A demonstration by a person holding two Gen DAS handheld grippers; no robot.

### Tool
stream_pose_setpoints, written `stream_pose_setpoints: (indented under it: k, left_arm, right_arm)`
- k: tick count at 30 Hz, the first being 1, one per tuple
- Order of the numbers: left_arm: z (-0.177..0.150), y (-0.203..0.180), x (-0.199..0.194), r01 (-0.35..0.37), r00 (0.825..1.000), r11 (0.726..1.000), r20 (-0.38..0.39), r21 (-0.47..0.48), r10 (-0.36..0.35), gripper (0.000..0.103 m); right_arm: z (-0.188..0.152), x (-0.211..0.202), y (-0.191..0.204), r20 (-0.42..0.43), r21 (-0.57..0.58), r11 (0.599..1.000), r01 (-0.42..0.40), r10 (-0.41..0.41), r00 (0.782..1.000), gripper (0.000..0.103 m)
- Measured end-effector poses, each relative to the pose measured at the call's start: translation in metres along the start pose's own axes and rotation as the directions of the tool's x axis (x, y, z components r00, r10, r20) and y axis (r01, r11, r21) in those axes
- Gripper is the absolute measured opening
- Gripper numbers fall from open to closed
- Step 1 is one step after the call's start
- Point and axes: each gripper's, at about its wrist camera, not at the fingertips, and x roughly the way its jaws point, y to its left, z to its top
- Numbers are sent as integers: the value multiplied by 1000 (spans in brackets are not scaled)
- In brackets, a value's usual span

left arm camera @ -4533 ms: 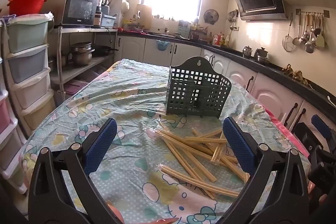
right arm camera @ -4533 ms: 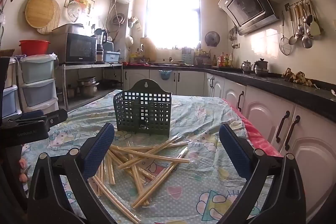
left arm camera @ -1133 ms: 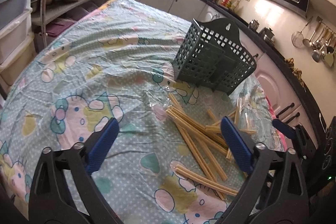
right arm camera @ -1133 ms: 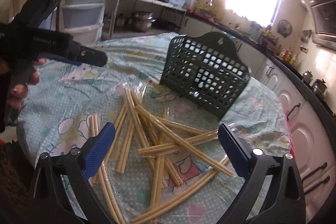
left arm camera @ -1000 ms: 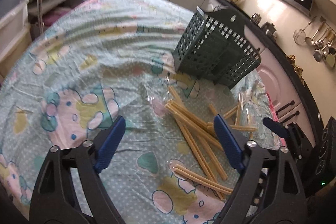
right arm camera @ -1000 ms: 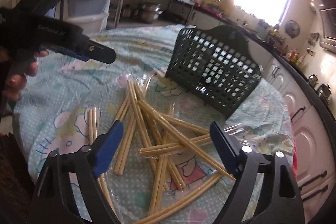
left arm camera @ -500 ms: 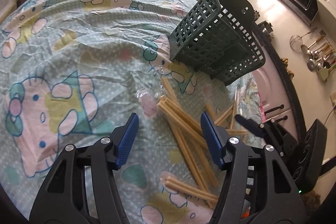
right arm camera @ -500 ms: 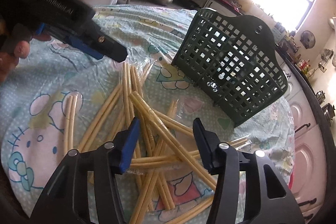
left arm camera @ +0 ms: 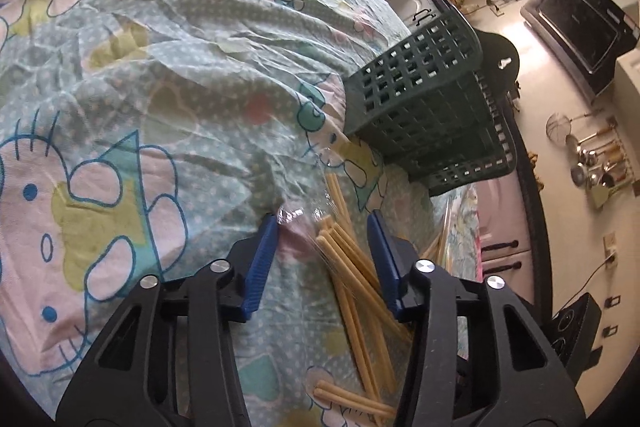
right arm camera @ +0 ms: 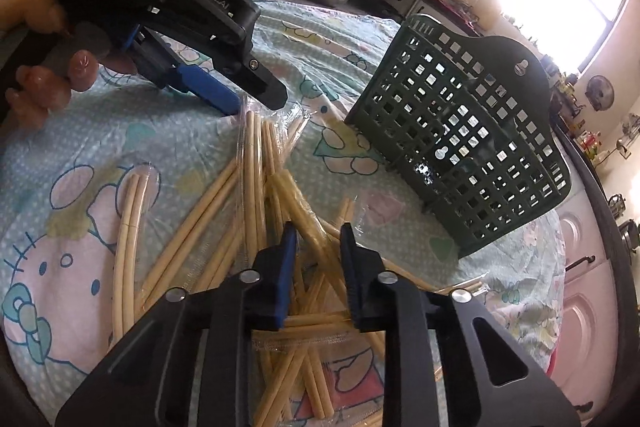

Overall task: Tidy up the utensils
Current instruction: 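Lower the left tool onto a wooden chopstick and close while the right tool grasps another, then lift chopsticks with both tools and lower them into the green caddy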

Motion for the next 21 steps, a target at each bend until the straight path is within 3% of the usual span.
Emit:
stream_pose_setpoints:
  k: [5, 13, 21]
  left_arm:
    - [2, 5, 0, 14, 1000, 1000, 10, -14, -14, 26]
    - [1, 10, 1, 29, 1000, 1000, 7, 3, -29, 7]
    - [2, -6, -17, 50, 997, 995, 50, 86, -55, 1]
  right_arm:
    - [1, -5, -5, 24, 12, 1000, 0, 0, 1000, 9]
    - [6, -15, -13, 59, 54, 999, -7, 3, 998, 8]
    - [14, -28, -26, 101, 111, 994, -26, 15, 995, 8]
